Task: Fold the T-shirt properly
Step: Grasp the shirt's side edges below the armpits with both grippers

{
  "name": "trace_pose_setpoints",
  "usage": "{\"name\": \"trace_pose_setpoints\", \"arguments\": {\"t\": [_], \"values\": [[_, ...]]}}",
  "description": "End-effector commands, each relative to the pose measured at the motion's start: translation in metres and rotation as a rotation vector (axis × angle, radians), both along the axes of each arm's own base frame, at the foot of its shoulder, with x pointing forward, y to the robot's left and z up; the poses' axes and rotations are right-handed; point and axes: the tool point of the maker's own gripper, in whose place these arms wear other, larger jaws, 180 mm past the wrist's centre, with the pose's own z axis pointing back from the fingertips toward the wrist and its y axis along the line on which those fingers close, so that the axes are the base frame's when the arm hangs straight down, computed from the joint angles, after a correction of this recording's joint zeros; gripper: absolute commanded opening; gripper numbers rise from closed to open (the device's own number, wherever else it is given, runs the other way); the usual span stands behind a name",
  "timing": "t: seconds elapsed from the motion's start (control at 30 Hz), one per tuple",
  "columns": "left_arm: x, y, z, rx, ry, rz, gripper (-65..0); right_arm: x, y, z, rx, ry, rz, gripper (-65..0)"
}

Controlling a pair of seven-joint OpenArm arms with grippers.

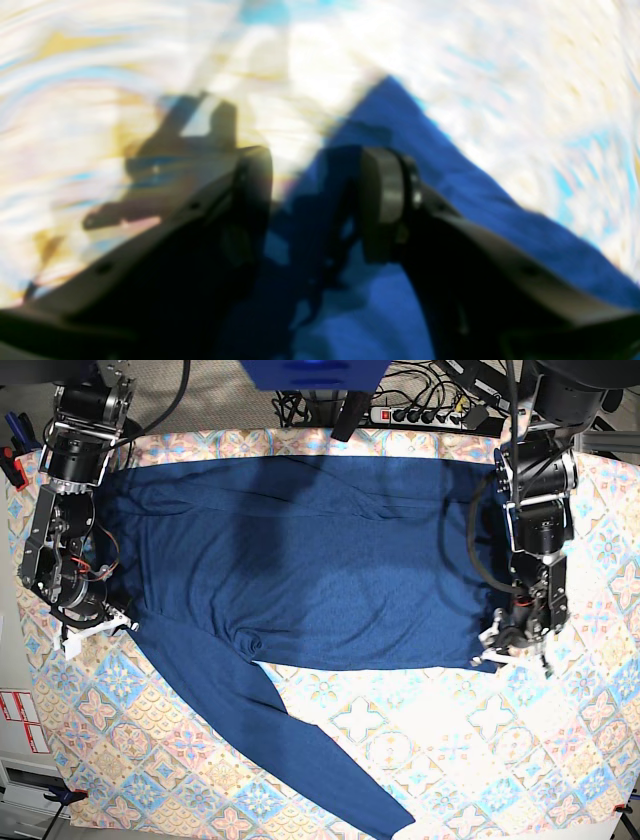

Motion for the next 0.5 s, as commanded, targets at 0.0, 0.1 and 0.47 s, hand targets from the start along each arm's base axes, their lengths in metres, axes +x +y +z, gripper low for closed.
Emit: {"name": "trace_pose_setpoints", "arguments": {"t": [0.0,0.1,0.47], "values": [[0.01,-0.008,0.007,-0.007,-0.018,-0.016,-36.7,0.011,-0.008,0.017,-0.021,-0.051,-0.003,-44.7],[0.007,-0.022,0.0,-0.025,-0.002,-0.035,-37.1,0.011,-0.008,0.017,-0.021,-0.051,-0.003,-44.7],[0.002,-0.045,0.011,-0.046,-0.05,-0.141,-65.0,0.011,-0.009,0.015,-0.023,-0.048,-0.007,-44.7]]}}
